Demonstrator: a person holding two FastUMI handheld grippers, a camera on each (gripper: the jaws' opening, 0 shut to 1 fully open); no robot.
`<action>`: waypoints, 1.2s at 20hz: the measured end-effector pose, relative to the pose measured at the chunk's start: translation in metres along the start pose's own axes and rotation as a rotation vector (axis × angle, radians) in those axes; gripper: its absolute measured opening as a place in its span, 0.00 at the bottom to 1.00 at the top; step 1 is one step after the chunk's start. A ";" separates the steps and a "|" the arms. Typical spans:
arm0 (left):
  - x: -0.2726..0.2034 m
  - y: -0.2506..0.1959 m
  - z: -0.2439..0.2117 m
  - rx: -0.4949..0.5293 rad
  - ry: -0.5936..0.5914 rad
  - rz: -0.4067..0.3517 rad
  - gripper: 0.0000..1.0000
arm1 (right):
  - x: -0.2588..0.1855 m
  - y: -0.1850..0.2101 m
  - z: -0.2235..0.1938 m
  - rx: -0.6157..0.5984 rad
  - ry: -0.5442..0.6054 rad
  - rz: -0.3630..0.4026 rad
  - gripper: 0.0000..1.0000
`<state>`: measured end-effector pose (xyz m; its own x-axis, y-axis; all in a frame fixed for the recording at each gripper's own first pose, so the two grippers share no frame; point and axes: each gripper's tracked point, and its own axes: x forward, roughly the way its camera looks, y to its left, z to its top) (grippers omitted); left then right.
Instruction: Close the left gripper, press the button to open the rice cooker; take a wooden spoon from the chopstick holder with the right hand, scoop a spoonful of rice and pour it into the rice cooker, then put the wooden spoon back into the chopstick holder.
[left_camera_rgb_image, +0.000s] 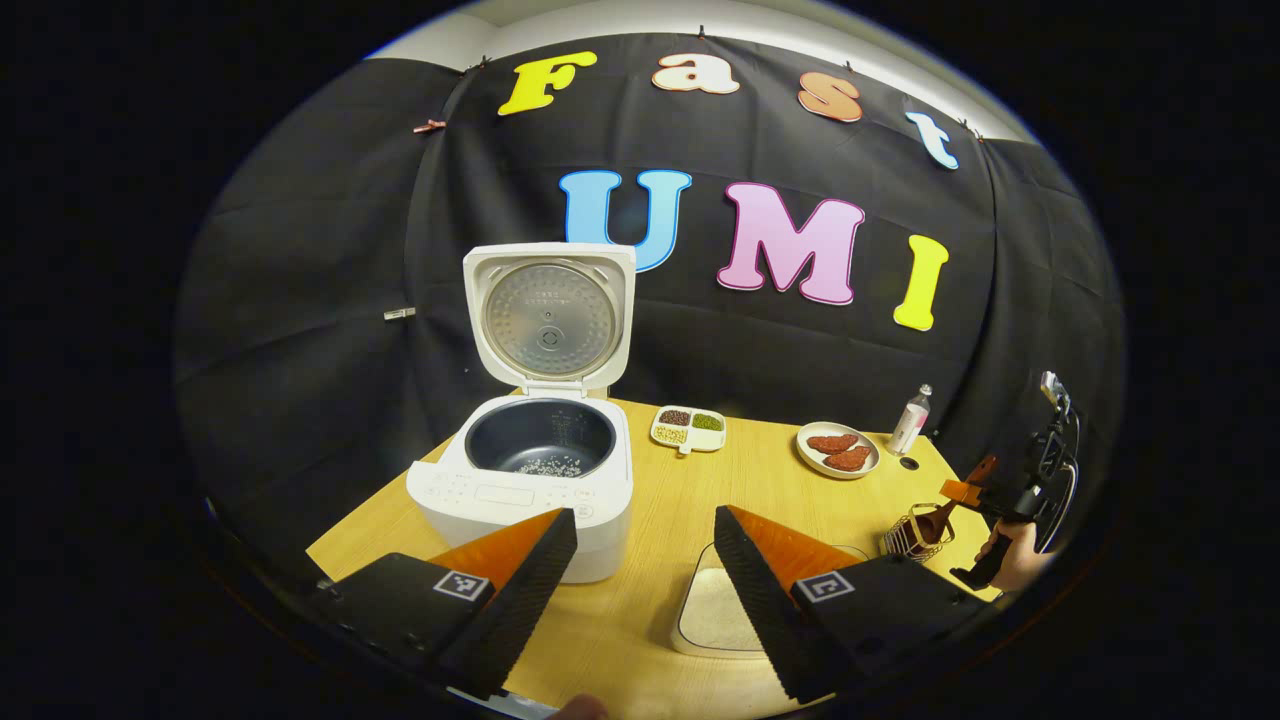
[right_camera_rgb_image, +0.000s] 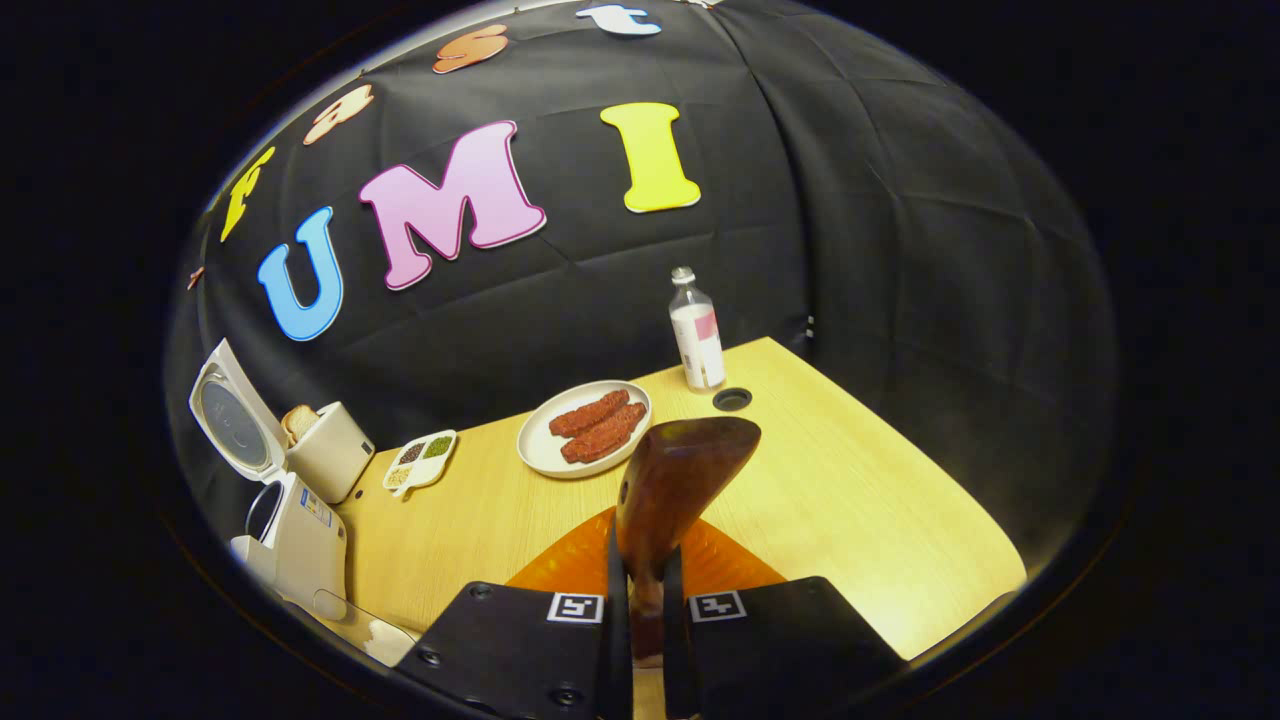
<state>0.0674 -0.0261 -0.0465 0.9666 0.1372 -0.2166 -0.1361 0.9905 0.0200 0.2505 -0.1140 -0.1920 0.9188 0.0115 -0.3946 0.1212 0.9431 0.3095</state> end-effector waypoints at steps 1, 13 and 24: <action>0.000 -0.001 0.002 0.001 -0.006 -0.001 0.95 | -0.001 0.000 0.005 0.026 -0.023 -0.004 0.14; -0.005 0.026 0.091 0.089 -0.188 0.040 0.95 | -0.059 -0.040 0.006 -0.060 -0.048 -0.123 0.99; 0.026 0.098 0.269 0.109 -0.432 0.086 0.95 | -0.151 -0.049 -0.020 -0.126 -0.032 -0.193 0.99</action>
<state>0.1373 0.0767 0.2127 0.9579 0.1882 0.2168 -0.2189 0.9674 0.1277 0.0978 -0.1557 -0.1651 0.8947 -0.1821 -0.4079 0.2502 0.9607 0.1200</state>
